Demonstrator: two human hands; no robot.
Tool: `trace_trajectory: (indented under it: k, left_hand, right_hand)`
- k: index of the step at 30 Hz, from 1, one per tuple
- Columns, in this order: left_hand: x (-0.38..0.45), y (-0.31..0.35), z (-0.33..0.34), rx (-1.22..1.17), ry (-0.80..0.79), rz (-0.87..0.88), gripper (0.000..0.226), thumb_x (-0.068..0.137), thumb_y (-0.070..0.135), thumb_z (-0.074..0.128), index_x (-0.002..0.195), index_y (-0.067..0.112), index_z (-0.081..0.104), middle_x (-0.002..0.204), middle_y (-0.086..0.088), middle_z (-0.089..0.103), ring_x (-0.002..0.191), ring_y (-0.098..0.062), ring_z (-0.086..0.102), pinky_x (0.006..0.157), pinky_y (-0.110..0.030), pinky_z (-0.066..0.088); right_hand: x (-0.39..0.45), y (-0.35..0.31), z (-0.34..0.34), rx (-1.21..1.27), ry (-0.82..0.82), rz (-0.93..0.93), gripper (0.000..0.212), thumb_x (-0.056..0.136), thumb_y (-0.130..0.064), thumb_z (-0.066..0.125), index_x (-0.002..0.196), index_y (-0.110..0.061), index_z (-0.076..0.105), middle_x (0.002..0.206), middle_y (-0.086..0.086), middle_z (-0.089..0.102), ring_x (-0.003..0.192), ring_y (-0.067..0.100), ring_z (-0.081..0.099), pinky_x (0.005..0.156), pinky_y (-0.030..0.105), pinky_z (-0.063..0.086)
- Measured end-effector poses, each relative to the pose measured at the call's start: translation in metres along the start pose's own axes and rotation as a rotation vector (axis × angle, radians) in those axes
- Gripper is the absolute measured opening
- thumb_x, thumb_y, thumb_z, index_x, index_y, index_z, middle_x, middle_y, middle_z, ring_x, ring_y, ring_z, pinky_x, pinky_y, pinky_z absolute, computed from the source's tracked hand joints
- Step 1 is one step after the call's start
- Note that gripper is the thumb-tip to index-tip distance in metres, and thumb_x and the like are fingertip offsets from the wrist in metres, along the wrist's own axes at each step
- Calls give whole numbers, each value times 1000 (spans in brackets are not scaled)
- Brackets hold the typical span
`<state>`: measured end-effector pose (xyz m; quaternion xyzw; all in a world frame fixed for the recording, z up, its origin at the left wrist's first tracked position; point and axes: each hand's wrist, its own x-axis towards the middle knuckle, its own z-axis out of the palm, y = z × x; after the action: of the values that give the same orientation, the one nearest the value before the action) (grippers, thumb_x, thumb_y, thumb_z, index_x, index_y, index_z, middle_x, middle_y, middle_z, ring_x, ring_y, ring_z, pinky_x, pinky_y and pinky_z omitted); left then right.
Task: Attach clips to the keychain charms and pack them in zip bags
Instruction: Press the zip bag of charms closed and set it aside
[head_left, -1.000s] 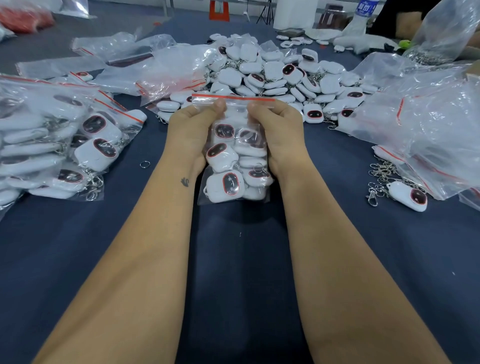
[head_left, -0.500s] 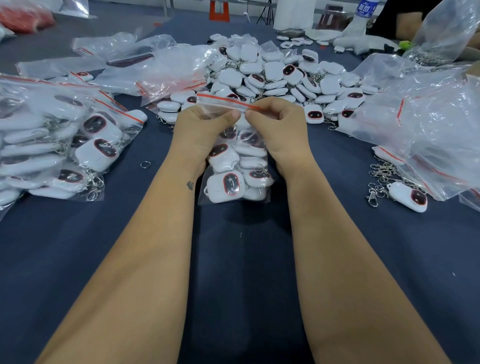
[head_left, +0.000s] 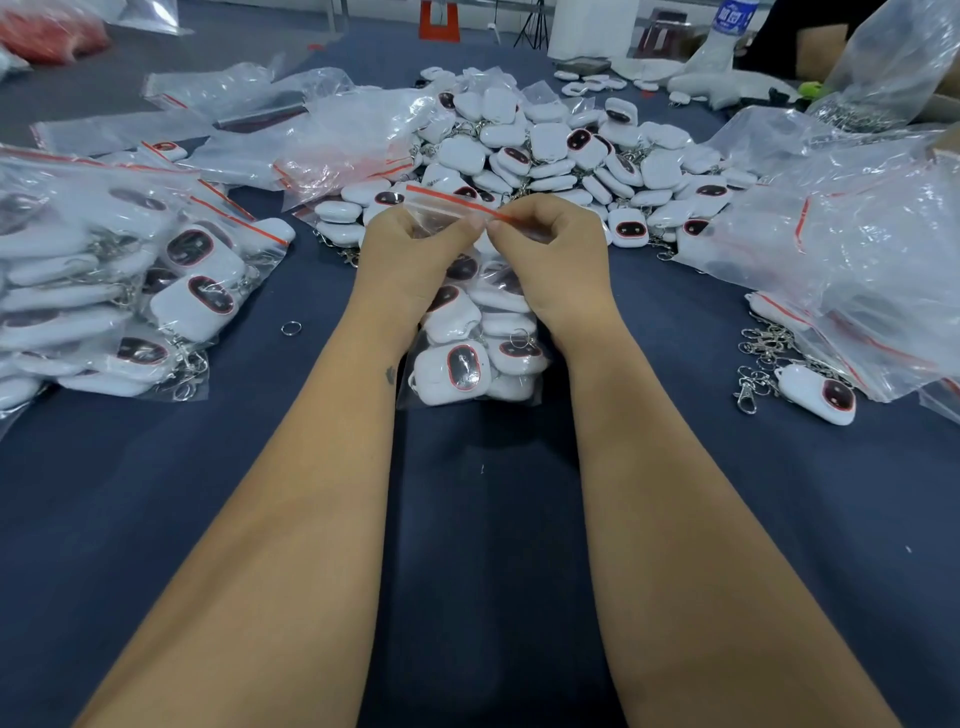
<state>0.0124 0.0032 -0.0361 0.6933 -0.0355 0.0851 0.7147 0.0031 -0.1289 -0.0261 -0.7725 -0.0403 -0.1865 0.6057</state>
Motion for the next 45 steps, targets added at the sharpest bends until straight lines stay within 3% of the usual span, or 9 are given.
trace_trajectory:
  k: [4, 9, 13, 17, 25, 33, 39, 42, 45]
  left_hand:
    - [-1, 1, 1, 17, 25, 48, 13, 89, 13, 72, 77, 18, 68, 57, 11, 67, 51, -2, 60, 43, -13, 41]
    - [-3, 1, 0, 3, 4, 82, 16, 87, 13, 74, 75, 24, 71, 61, 10, 69, 52, -2, 61, 43, -15, 43]
    - [-2, -2, 0, 19, 1, 77, 12, 87, 17, 74, 76, 23, 75, 70, 2, 73, 60, -6, 65, 52, -21, 51]
    - [0, -2, 1, 61, 30, 73, 14, 94, 17, 65, 84, 12, 73, 75, 0, 74, 65, -10, 66, 57, -24, 53]
    - [-5, 3, 0, 54, 48, 95, 6, 93, 9, 65, 87, 11, 68, 75, -5, 67, 51, -1, 60, 43, -16, 43]
    - [-3, 0, 3, -15, 24, 70, 26, 100, 23, 56, 84, 13, 74, 75, 0, 70, 63, -6, 62, 55, -15, 45]
    - [-1, 1, -2, -185, 74, -24, 36, 103, 25, 49, 84, 5, 73, 79, -5, 74, 68, -15, 68, 61, -25, 53]
    - [0, 1, -3, -192, 59, -56, 39, 103, 28, 48, 82, 8, 73, 82, -6, 75, 76, -21, 69, 73, -33, 56]
    - [1, 2, -4, -306, 102, -95, 36, 104, 24, 48, 79, 9, 69, 83, -10, 72, 80, -26, 67, 84, -41, 55]
  right_hand:
    - [0, -1, 1, -40, 16, 2, 8, 85, -5, 67, 86, -13, 70, 78, -5, 66, 65, -2, 59, 60, 15, 49]
    - [0, -2, 2, -169, 1, -32, 11, 86, -9, 68, 84, -20, 70, 87, -5, 67, 90, 17, 65, 90, 39, 53]
    - [2, 0, 1, -167, 0, -18, 12, 86, -9, 67, 84, -20, 71, 87, -4, 69, 90, 18, 66, 90, 38, 53]
    - [2, 0, 3, -137, 24, 4, 13, 85, -9, 66, 88, -20, 71, 89, -2, 71, 76, 5, 64, 70, 19, 51]
    - [-1, -3, 6, -145, 5, 5, 7, 83, -27, 76, 89, -27, 71, 94, -6, 71, 97, 13, 65, 97, 41, 49]
    - [1, -4, 7, -280, -33, -2, 27, 91, -24, 67, 67, -33, 58, 67, -13, 59, 75, 15, 59, 98, 50, 45]
    - [0, -3, -2, -95, -58, 54, 16, 93, -15, 65, 78, -14, 68, 64, -3, 60, 57, 7, 59, 52, 17, 48]
    - [0, -1, 0, -149, -36, 26, 22, 93, -15, 64, 72, -14, 63, 59, -6, 55, 45, -3, 50, 45, 7, 39]
    - [1, -1, 0, -90, 2, 39, 23, 90, -20, 70, 70, -9, 67, 51, -9, 53, 45, -1, 49, 50, 15, 45]
